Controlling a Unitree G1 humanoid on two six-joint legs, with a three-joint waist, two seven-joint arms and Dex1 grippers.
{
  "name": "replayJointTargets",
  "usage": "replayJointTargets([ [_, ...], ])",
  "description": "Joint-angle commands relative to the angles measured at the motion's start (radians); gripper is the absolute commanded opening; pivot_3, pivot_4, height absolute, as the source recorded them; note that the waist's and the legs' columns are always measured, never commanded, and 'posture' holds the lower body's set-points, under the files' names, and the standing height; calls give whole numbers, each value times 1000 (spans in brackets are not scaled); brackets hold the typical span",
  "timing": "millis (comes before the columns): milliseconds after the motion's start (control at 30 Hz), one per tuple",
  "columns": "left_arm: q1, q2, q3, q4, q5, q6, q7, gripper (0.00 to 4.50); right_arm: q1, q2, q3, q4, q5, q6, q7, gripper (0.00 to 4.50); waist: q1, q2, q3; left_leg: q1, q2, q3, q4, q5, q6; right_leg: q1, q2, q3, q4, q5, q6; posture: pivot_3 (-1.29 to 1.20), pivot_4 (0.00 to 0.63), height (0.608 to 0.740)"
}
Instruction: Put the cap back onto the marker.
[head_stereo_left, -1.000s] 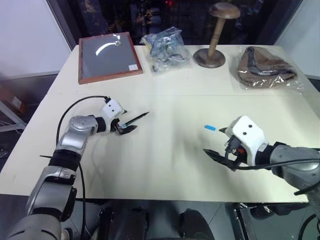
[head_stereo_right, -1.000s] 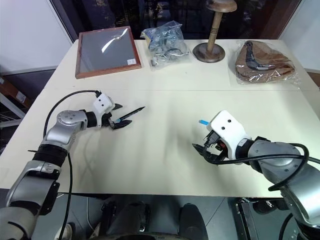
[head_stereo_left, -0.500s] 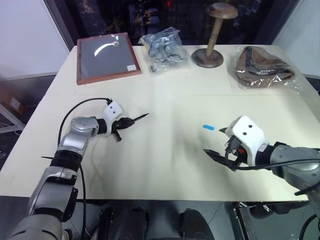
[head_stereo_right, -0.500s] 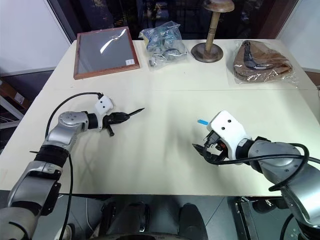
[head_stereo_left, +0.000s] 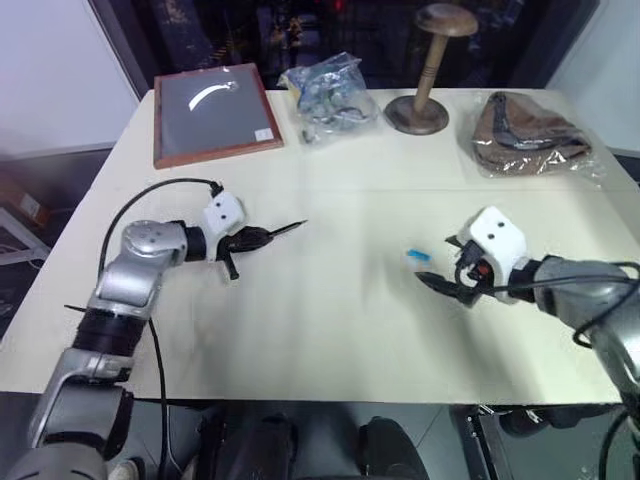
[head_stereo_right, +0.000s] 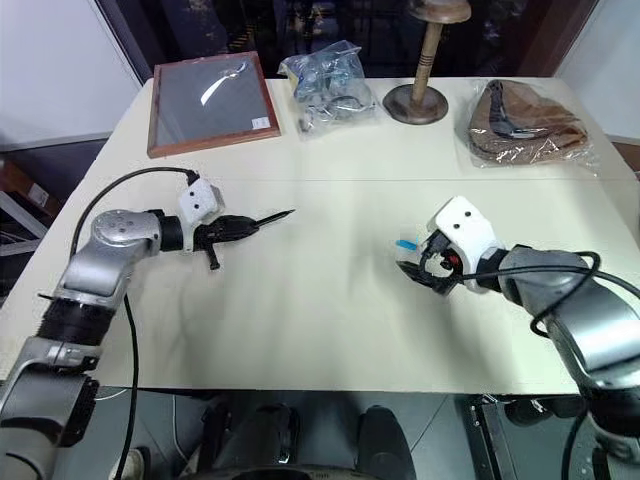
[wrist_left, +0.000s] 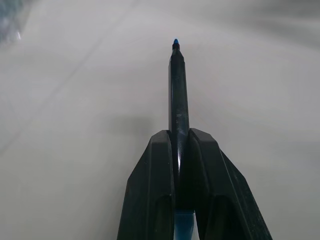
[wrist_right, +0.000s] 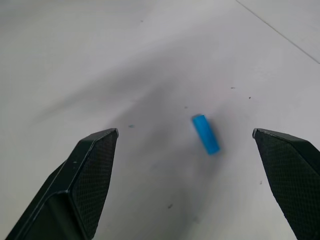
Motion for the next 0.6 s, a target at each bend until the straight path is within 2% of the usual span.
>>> replayJointTargets([
  [33, 25, 15, 57, -162, -62, 105, 33, 28, -69, 49, 49, 164, -65, -144, 55, 4500, -3, 0, 0, 0, 0, 0, 0, 0, 0, 0, 0, 0, 0, 0, 0, 0, 150, 740],
  [267, 137, 23, 120, -371, -113, 238, 129, 28, -177, 121, 132, 487, -162, -360, 190, 4500, -8, 0, 0, 0, 0, 1, 0, 0, 0, 0, 0, 0, 0, 0, 0, 0, 150, 740],
  [600, 177, 32, 134, -440, -127, 275, 199, 28, -265, 174, 157, 739, -254, -495, 281, 4500, -19, 0, 0, 0, 0, 0, 0, 0, 0, 0, 0, 0, -1, 0, 0, 0, 150, 740],
])
